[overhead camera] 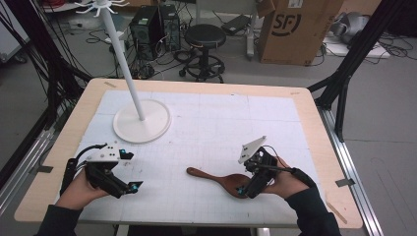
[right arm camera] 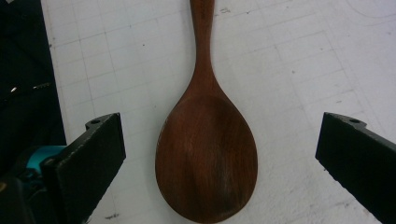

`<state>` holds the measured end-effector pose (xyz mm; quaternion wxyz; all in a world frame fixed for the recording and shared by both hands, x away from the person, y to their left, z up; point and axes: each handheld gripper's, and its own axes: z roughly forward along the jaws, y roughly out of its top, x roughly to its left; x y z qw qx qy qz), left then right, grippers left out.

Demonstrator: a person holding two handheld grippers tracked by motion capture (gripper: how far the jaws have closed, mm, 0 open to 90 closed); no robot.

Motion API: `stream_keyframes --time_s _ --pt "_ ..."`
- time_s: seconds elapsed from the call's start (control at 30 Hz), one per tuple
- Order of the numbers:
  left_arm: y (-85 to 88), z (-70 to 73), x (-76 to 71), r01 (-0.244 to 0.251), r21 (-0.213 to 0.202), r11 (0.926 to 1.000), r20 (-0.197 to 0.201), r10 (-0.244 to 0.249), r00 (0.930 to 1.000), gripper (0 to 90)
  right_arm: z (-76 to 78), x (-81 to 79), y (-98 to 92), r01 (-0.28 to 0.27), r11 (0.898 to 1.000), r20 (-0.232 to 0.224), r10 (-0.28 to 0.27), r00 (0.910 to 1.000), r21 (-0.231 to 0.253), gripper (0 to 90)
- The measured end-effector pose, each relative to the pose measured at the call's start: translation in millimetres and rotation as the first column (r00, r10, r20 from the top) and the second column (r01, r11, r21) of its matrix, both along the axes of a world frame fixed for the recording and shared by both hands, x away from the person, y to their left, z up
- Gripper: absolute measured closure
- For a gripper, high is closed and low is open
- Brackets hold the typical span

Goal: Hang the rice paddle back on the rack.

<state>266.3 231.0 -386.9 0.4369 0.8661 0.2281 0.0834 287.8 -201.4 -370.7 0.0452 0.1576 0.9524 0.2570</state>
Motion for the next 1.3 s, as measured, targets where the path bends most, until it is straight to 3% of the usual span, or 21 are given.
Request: stream_keyframes --time_s 0.63,1.03,1.3 --pt "-1.0 -0.7 0.1 0.002 0.006 1.0 -0.002 -0.002 1.0 1.6 -8.7 9.1 44.2 -0.045 0.992 -0.033 0.041 0.9986 -0.121 0.2" --pt "-4.0 -1.9 -0.3 0.0 0.036 0.9994 0.008 0.0 1.0 1.6 -17.7 14.7 70.2 -0.044 0.973 -0.053 0.033 0.9981 -0.229 0.3" --pt "-5.6 -3.3 -0.3 -0.003 0.052 0.9986 0.007 0.002 1.0 1.6 -21.1 16.3 84.1 -0.041 0.962 -0.063 0.024 0.9977 -0.271 0.3"
